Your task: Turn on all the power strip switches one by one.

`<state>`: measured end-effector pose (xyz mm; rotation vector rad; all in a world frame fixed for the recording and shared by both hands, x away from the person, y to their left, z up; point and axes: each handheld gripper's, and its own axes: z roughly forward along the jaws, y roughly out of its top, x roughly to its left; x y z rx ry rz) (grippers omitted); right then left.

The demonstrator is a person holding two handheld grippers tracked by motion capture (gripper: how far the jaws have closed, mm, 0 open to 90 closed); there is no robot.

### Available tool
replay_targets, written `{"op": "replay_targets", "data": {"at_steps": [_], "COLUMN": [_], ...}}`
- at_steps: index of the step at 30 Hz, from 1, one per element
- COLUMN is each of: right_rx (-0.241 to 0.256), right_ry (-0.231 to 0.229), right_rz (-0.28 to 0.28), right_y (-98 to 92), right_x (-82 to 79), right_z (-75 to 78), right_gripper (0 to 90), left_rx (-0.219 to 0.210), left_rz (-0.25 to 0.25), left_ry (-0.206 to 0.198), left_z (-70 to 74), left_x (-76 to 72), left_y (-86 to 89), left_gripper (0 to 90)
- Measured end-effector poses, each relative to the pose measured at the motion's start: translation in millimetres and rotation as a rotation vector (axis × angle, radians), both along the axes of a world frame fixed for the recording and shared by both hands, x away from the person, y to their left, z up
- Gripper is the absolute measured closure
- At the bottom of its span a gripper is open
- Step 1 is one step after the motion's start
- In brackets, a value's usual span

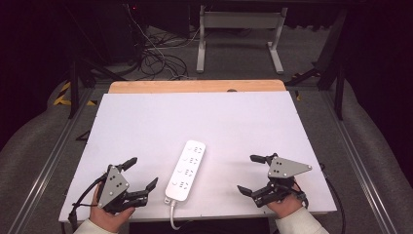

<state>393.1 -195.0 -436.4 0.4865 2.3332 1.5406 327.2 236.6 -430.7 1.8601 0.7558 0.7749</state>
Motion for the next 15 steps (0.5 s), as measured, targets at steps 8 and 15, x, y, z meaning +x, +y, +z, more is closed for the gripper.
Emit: {"op": "replay_targets", "data": {"at_steps": [8, 15], "right_rx": [-0.008, -0.014], "right_ry": [0.003, 0.000], "right_rz": [-0.006, -0.017], "right_y": [1.1, 1.1], "right_x": [0.9, 0.1], "right_z": [-0.5, 0.1], "right_gripper": [0.9, 2.2], "left_rx": [0.031, 0.007], "left_rz": [0.003, 0.004], "left_ry": [-0.029, 0.032], "left_z": [1.3, 4.5], "left_x": [-1.9, 0.1], "left_y": [-1.1, 0.2], "left_gripper": [16.5, 18.2]}}
